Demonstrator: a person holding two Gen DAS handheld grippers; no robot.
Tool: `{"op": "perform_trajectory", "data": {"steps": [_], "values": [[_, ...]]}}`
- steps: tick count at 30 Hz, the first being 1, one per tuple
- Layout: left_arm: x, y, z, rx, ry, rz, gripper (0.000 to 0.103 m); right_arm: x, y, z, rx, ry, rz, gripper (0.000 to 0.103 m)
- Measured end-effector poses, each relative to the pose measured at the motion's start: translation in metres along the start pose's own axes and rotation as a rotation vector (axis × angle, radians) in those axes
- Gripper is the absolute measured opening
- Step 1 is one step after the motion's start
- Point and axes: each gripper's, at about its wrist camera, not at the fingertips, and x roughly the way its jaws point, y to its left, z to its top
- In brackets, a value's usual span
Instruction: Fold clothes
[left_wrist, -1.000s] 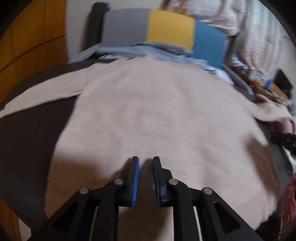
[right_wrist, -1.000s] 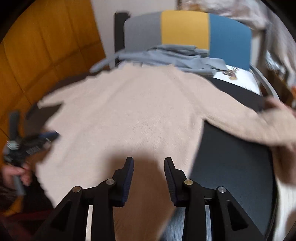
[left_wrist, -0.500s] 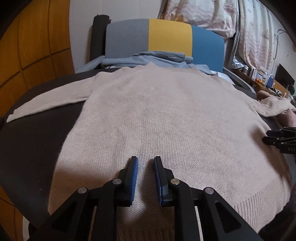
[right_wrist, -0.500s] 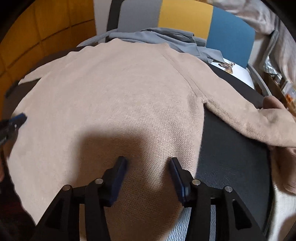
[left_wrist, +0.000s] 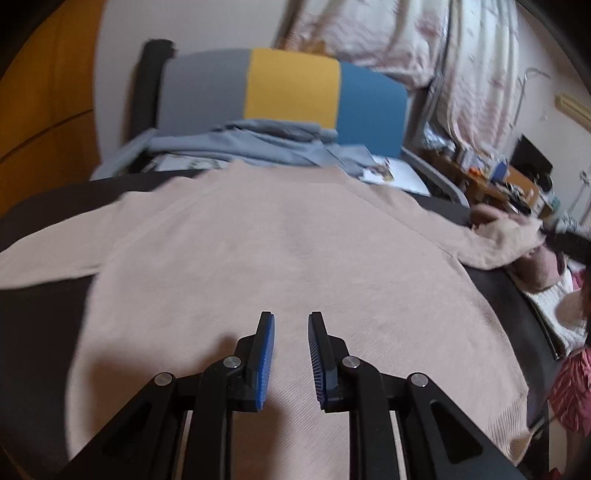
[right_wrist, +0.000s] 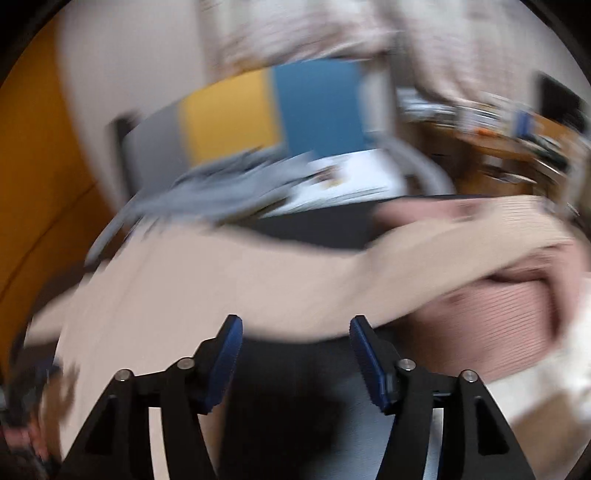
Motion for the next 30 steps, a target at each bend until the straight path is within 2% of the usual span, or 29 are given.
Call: {"op": "perform_trajectory", "data": {"steps": [4,7,9,12,14,17,20,22,27,30], "values": [[0.033,-0.021,0.005,-0.001,0.068,-0.023,0.018,-0.01,-0.083,0.044,0.209,-0.043,-0.169,0.062],[0.047,-0.03,-0.003,0.007,0.089,-0.021,0.018,-0.011,-0.134,0.059,0.375,-0.035,-0.246,0.062],[0.047,-0.033,-0.011,0.031,0.049,-0.014,0.021,-0.004,-0.16,0.067,0.481,-0.013,-0.264,0.062],[0.047,-0.033,-0.017,0.053,0.025,-0.022,0.023,0.009,-0.184,0.073,0.576,0.003,-0.225,0.062],[0.048,-0.029,-0.017,0.037,0.026,-0.036,0.023,0.014,-0.189,0.072,0.588,-0.005,-0.199,0.059],[0.049,-0.027,-0.016,0.023,0.025,-0.051,0.023,0.019,-0.193,0.07,0.592,-0.015,-0.178,0.043],[0.049,-0.024,-0.016,0.009,0.023,-0.066,0.024,0.024,-0.194,0.067,0.589,-0.007,-0.182,0.024],[0.048,-0.02,-0.017,0.001,0.022,-0.075,0.024,0.029,-0.196,0.066,0.577,-0.001,-0.19,0.008],[0.049,-0.012,-0.016,-0.024,0.023,-0.106,0.024,0.014,-0.178,0.071,0.529,-0.061,-0.149,0.006],[0.05,-0.012,-0.016,-0.026,0.024,-0.108,0.024,0.003,-0.136,0.079,0.439,-0.095,-0.082,0.006]]}}
